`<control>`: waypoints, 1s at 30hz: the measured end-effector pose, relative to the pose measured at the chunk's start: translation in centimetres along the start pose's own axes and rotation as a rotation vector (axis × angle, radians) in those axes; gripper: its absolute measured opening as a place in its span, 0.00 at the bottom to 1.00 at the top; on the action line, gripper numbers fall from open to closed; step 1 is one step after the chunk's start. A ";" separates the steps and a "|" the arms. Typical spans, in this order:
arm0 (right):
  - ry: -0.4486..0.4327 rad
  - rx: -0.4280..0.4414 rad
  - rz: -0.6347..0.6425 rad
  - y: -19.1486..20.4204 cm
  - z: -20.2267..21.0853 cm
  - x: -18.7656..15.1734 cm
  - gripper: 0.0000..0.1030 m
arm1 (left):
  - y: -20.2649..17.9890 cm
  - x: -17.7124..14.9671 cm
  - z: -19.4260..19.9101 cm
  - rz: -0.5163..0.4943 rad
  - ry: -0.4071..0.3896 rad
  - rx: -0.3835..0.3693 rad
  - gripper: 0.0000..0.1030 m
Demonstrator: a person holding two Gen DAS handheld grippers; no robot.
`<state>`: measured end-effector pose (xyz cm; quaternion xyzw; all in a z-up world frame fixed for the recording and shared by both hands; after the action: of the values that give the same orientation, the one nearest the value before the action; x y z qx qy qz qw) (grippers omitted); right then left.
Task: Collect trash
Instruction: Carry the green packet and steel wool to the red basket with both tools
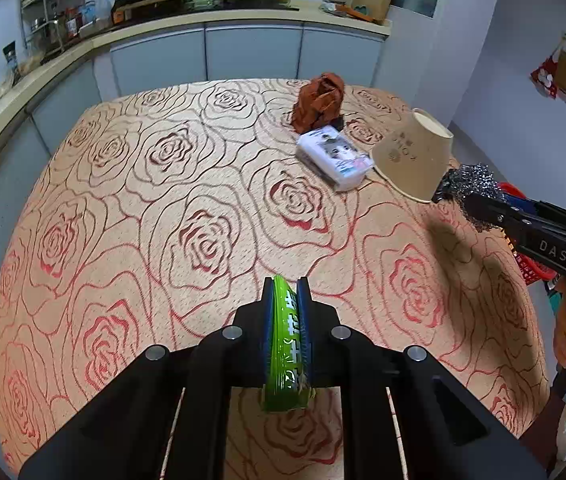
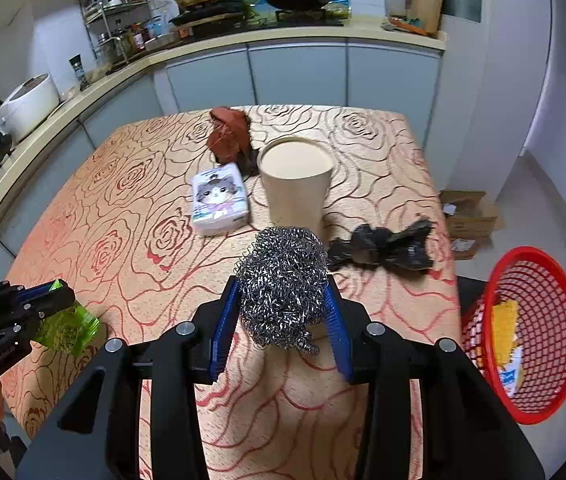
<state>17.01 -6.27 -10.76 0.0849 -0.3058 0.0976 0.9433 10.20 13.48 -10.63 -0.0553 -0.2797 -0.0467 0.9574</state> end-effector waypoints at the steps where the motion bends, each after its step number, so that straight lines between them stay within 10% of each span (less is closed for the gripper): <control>1: -0.004 -0.004 -0.002 -0.2 0.3 -0.1 0.39 | -0.4 0.1 0.0 -0.007 -0.004 -0.002 0.10; 30: -0.121 -0.031 -0.100 -4.5 7.2 -1.8 0.39 | -6.3 2.3 2.8 -0.076 -0.110 0.037 0.10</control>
<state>12.66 -12.40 -6.53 0.0913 -0.3591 0.0400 0.9280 9.90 7.52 -6.52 -0.0293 -0.3348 -0.0747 0.9389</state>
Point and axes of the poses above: each gripper's, at about its wrist camera, not at the fingertips, and z roughly against the way its jaws point, y to its left, x to its top, the point moved 4 cm from there along -z, roughly the way its jaws point, and after that the axes turned 3 degrees about y, right-handed, at the moved point
